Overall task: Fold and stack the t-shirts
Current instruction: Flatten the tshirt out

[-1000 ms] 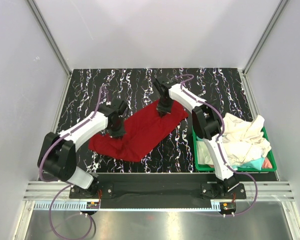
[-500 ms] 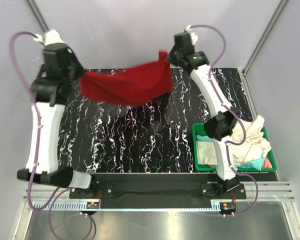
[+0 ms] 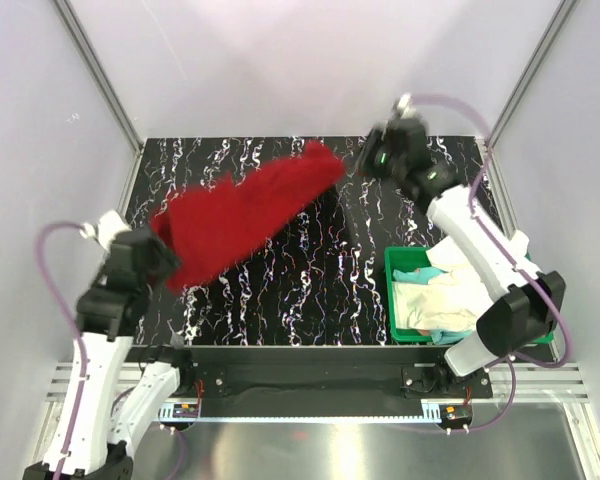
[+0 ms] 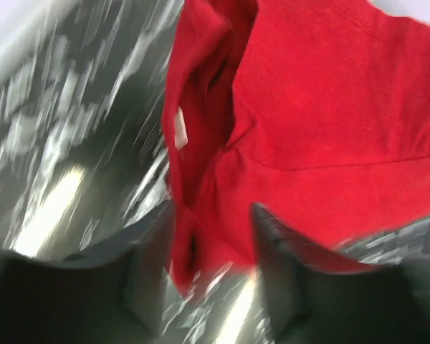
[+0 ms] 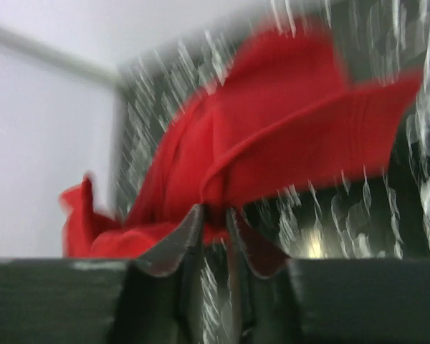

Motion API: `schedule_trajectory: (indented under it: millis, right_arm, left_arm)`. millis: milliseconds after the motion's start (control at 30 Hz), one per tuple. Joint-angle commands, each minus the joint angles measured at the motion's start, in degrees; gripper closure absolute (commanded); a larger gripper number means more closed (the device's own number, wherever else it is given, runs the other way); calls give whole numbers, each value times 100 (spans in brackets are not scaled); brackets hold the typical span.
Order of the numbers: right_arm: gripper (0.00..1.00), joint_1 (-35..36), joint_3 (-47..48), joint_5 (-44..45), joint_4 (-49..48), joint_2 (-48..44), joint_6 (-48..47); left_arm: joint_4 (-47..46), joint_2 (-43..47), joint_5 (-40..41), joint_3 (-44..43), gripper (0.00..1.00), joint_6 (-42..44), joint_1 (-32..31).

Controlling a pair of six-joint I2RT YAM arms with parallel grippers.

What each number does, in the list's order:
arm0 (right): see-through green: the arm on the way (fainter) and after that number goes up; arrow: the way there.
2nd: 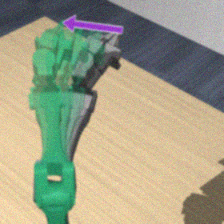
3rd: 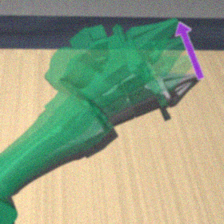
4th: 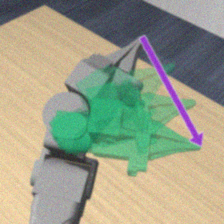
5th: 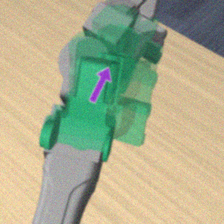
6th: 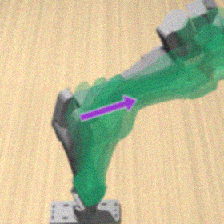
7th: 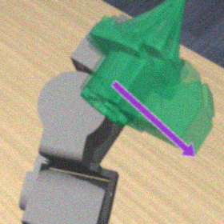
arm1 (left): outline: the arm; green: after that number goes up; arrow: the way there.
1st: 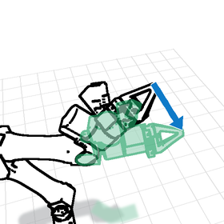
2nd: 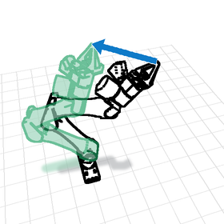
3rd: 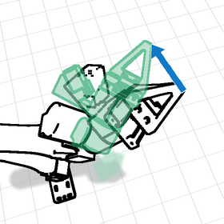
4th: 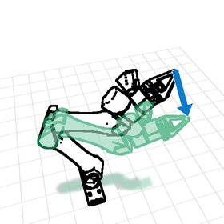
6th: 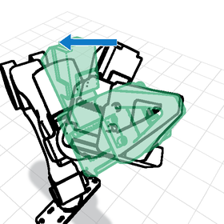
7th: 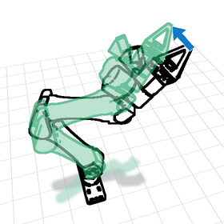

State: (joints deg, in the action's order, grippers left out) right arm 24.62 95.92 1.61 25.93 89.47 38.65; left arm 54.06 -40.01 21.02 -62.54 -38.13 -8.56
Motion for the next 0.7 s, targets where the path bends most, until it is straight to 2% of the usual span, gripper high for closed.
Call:
schedule_trajectory:
  millis: [0,67,100,133,233,367,400,433,533,667]
  right_arm:
    - [68,86,-2007,-1319,298,-234,151]
    - [57,95,-3073,-1426,263,-665,195]
    - [46,95,-3305,-1505,167,-764,178]
    - [44,104,-3447,-1566,175,-817,64]
    - [38,104,-3580,-1436,359,-791,-77]
    - [37,96,-2696,-1076,807,-38,-306]
    - [37,78,-2484,-1031,904,130,-315]
    - [39,34,-2255,-944,983,297,-323]
    - [43,-71,-1578,-881,1107,948,9]
    - [49,-378,-823,-926,1308,1834,414]
  left_arm:
    - [859,580,-53,1014,40,-1065,3]
    - [1027,931,-54,1191,25,-1232,12]
    - [1053,977,-10,1166,12,-1223,12]
    - [1010,986,25,1113,11,-1110,12]
    - [501,496,-446,876,11,-540,12]
    - [-508,-996,-1774,806,19,7,3]
    - [-711,-1653,-2063,788,20,94,3]
    - [-887,-2051,-2580,718,22,313,-6]
    - [-1528,-3282,-3381,297,21,909,-84]
    - [-1567,-4943,-3640,-739,21,1229,-190]
